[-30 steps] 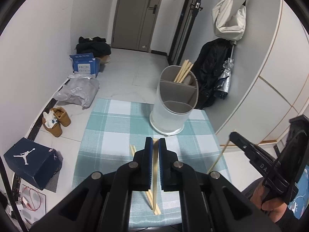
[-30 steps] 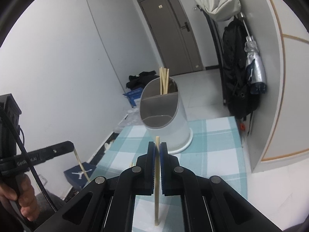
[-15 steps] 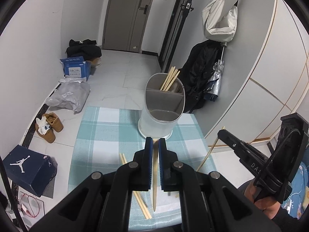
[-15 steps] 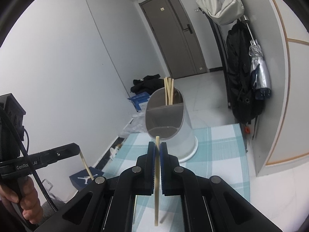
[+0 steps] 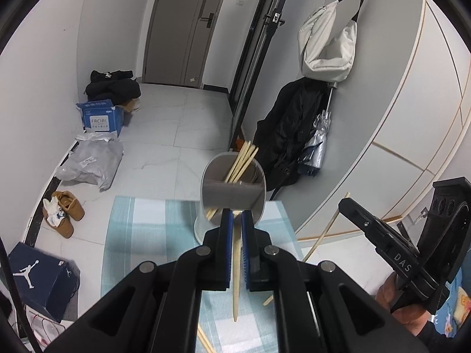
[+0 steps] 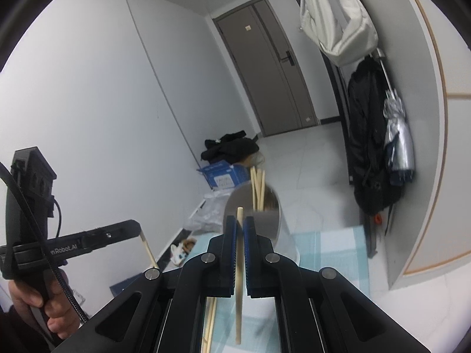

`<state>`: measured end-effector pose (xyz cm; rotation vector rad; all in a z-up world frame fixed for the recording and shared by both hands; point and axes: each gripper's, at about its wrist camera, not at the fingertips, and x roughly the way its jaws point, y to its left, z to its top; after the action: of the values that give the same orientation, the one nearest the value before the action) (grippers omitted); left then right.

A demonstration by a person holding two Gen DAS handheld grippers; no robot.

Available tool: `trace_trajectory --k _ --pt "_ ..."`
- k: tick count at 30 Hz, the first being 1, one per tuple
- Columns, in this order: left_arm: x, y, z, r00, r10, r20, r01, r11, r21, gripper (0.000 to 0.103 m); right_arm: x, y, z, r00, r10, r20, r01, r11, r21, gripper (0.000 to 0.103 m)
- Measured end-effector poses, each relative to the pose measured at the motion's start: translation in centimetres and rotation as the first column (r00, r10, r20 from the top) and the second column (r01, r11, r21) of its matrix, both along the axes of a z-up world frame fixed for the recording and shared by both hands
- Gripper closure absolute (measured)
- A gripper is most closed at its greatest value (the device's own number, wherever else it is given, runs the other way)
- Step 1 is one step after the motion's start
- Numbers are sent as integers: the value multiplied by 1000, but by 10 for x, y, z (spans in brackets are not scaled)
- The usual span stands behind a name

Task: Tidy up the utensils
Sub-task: 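Lift both chopsticks with both tools toward the white holder, then lower both chopsticks into the holder opening with both tools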

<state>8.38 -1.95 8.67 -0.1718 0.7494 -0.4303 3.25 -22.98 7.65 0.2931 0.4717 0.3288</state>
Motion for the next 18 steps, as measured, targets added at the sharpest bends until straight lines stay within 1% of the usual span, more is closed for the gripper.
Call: trace_trajectory --k 6,10,14,18 --pt "26 -3 23 1000 -10 17 11 999 -34 101 31 -3 36 999 2 44 -2 1000 -2 99" --pt "48 -1 38 1000 -7 27 10 997 -79 101 56 -5 54 997 -2 71 2 1000 -3 99" --pt "72 -1 51 999 1 45 3 994 -106 101 77 -6 67 995 -3 98 4 1000 -8 99" --pt "90 -3 58 997 12 73 -4 994 -111 101 103 -5 76 993 -9 117 11 1000 -11 99"
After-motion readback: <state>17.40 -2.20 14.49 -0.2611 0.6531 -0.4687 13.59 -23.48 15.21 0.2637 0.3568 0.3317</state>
